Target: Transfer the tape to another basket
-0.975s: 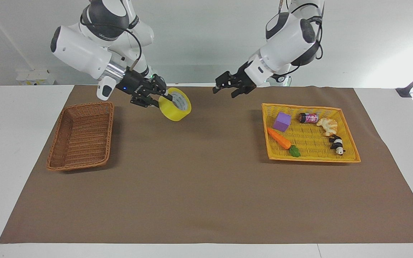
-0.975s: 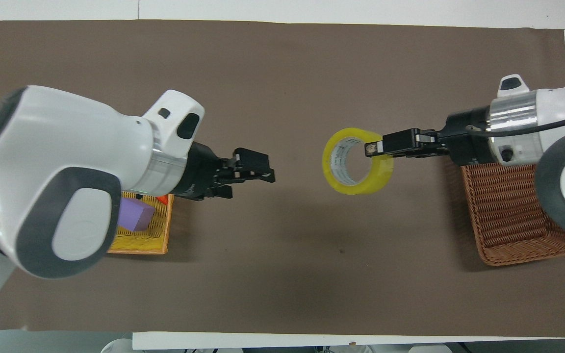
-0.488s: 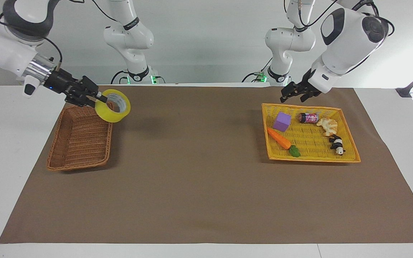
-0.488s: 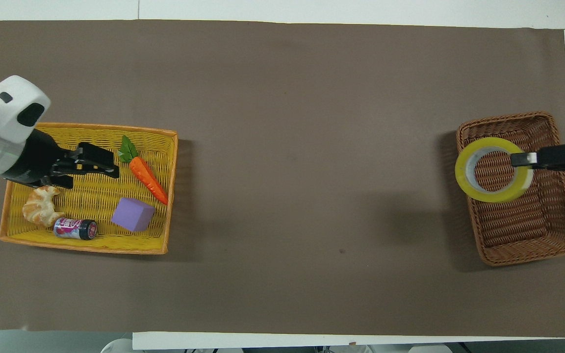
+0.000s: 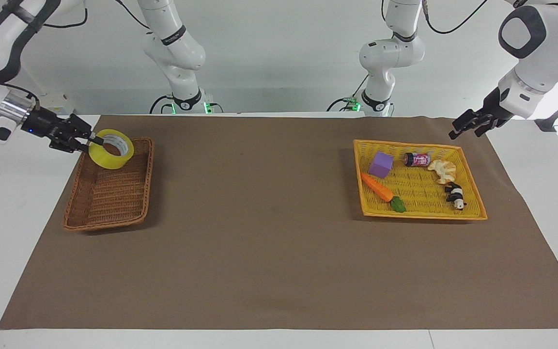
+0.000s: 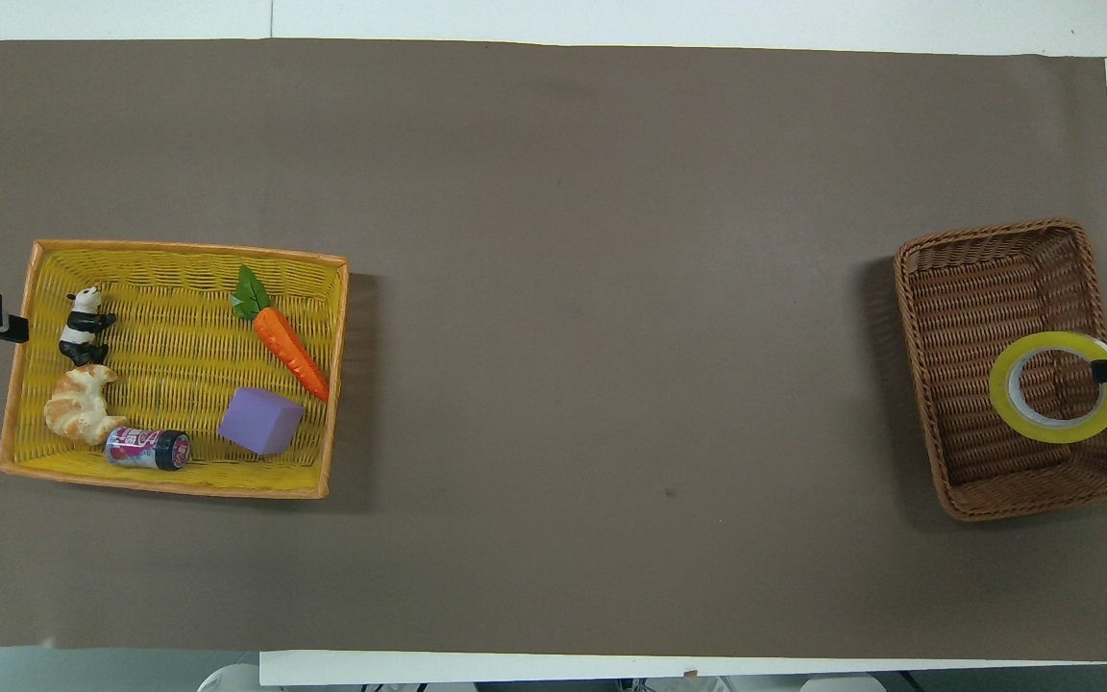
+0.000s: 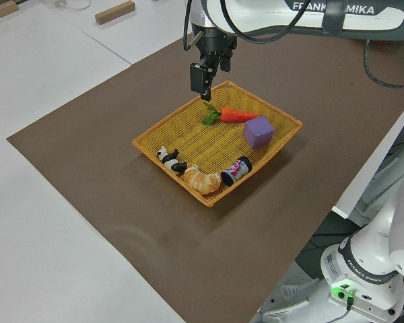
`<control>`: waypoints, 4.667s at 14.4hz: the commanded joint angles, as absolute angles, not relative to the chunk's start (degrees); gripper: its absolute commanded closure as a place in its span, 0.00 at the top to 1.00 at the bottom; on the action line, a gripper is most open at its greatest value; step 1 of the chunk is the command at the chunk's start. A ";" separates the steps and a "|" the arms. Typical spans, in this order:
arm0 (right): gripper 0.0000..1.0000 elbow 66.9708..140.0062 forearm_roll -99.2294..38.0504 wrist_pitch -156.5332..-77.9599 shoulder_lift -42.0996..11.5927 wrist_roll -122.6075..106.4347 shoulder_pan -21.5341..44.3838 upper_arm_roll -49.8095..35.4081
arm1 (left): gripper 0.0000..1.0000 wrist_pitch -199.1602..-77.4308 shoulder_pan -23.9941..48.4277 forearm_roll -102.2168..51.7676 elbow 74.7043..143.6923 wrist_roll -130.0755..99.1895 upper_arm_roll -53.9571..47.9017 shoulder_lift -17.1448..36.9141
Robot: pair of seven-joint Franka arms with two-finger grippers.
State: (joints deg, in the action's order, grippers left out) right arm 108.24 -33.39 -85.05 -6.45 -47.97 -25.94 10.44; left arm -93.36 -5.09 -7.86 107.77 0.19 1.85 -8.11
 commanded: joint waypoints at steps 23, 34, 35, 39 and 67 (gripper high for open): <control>1.00 108.20 -35.95 -93.16 -17.75 -66.09 -28.04 9.58 | 1.00 -89.57 -2.46 -2.73 95.54 0.62 0.35 -3.43; 1.00 100.64 -27.43 -93.34 -13.28 -64.69 -22.68 8.79 | 1.00 -86.31 -0.79 1.76 95.10 0.70 -3.08 -3.52; 1.00 100.55 -26.55 -93.43 -12.14 -63.12 -21.11 8.88 | 1.00 -86.31 -0.70 1.84 95.45 0.79 -3.16 -3.69; 1.00 98.01 -19.97 -93.25 -7.21 -48.82 -13.56 8.79 | 1.00 -88.68 -1.05 1.85 100.37 1.49 -3.34 -5.98; 1.00 90.26 3.25 -79.72 1.58 -4.22 0.35 8.18 | 1.00 -88.33 -1.67 1.76 100.11 1.14 -3.16 -5.80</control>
